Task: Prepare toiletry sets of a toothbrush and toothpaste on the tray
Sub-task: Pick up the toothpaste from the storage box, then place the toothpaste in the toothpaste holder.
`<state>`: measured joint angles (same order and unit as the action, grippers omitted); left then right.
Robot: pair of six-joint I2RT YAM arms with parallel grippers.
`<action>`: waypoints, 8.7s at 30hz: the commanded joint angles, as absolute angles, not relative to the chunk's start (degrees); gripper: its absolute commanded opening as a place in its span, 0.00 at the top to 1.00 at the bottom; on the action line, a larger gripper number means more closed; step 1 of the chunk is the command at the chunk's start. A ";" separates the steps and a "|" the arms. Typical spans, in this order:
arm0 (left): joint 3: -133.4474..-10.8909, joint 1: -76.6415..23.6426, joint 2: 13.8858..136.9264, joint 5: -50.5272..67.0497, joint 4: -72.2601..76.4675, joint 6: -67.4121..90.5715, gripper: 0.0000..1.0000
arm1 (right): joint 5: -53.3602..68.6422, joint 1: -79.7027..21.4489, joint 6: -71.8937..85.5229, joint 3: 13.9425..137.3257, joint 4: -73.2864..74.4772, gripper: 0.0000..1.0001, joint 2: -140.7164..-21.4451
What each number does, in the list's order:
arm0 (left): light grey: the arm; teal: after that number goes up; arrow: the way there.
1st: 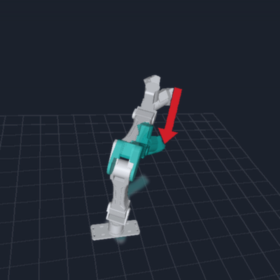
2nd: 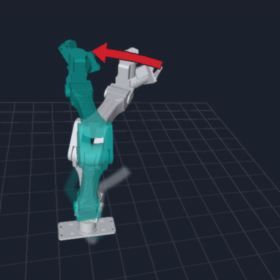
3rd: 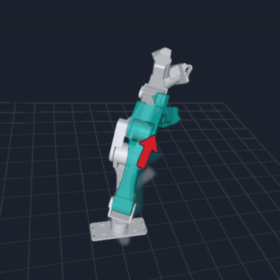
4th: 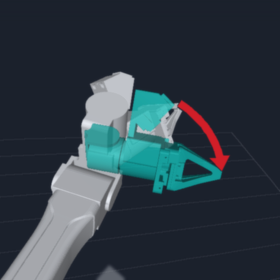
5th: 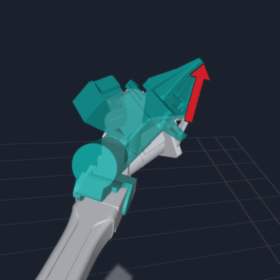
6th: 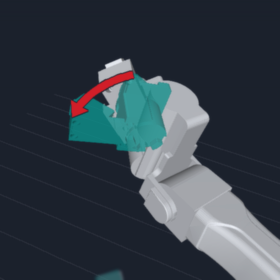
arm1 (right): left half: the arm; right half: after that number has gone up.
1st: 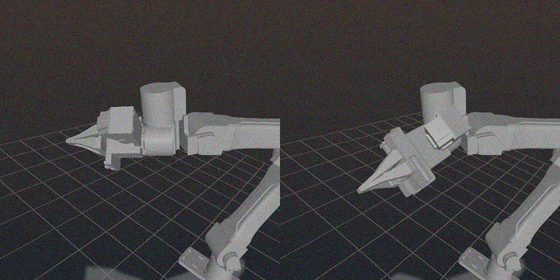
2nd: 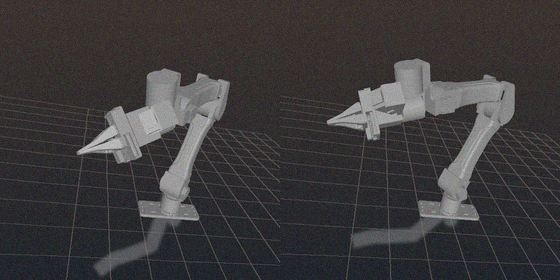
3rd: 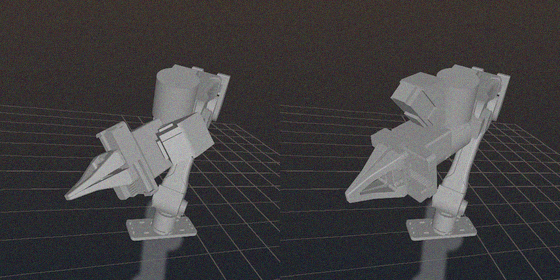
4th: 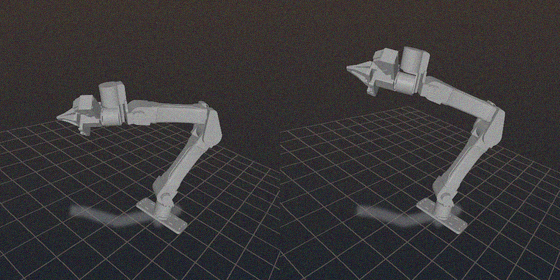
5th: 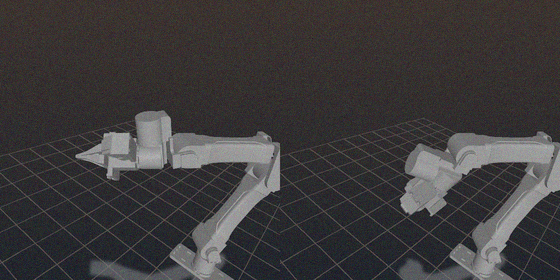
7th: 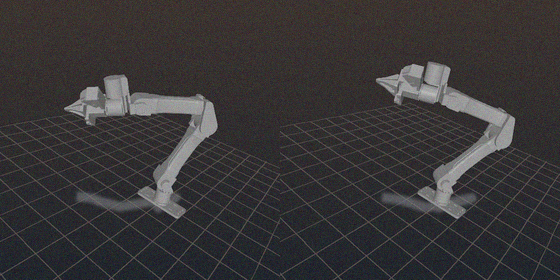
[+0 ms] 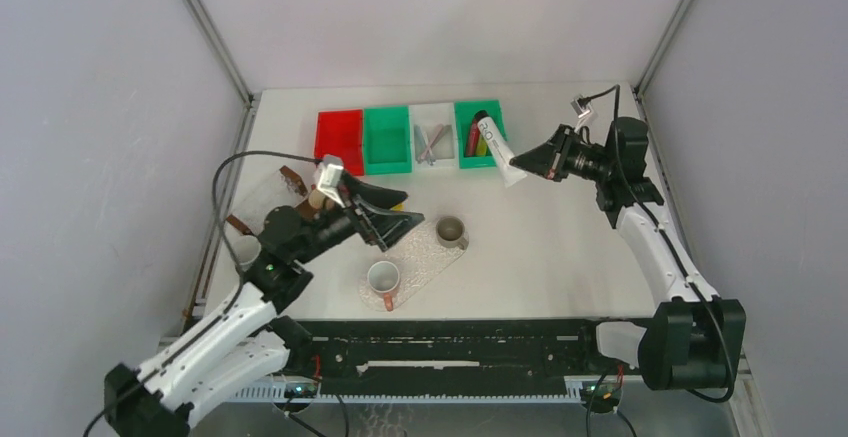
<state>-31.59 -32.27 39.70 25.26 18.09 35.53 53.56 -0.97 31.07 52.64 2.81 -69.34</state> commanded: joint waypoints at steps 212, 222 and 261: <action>-30.37 -41.32 33.60 7.16 12.22 14.87 1.00 | 71.13 -14.76 -29.55 44.50 21.97 0.13 -52.25; -36.29 -35.84 34.21 -3.34 -0.15 15.14 1.00 | 68.30 -14.06 -31.31 44.06 22.38 0.13 -52.64; -31.64 -30.02 47.22 -3.17 8.12 10.36 0.99 | 67.25 -13.63 -32.09 43.81 22.58 0.13 -53.55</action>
